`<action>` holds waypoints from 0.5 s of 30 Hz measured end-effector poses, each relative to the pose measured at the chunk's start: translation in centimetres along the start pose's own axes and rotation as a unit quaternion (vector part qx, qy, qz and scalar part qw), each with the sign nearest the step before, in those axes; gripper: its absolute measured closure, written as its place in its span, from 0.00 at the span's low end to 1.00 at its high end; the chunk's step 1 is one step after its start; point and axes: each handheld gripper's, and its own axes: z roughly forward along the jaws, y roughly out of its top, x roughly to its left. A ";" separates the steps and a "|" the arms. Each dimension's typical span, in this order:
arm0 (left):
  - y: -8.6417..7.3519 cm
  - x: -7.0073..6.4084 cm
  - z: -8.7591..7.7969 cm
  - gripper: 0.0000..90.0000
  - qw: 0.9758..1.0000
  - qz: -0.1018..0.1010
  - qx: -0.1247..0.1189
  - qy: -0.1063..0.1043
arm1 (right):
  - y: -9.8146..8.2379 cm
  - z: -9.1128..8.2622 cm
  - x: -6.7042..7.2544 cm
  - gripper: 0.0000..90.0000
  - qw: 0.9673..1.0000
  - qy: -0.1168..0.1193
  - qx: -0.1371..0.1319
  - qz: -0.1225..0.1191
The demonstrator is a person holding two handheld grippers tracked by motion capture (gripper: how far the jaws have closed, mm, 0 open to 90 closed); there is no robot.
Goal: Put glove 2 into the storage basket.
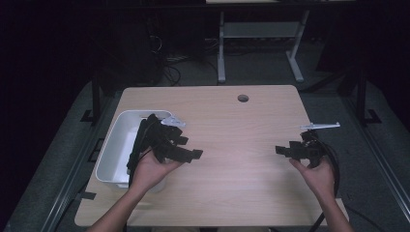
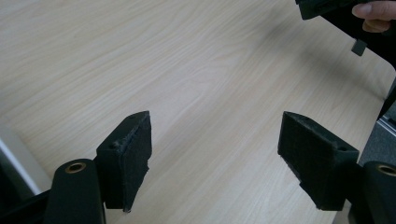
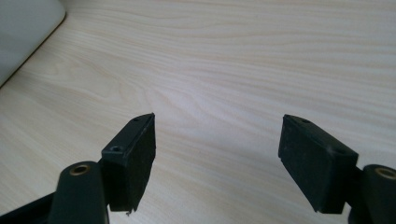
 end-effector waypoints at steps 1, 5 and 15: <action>-0.1 -0.2 0.3 0.29 1.000 0.001 0.000 -0.001 | -0.2 -0.1 0.0 0.30 1.000 0.000 0.001 0.004; -0.3 -0.5 0.7 0.28 1.000 0.002 0.002 -0.003 | -1.1 -0.3 -0.3 0.30 1.000 -0.003 0.000 0.002; -1.1 -1.3 2.5 0.28 1.000 0.005 0.007 -0.012 | -2.6 -0.7 -0.9 0.30 1.000 -0.008 -0.004 0.005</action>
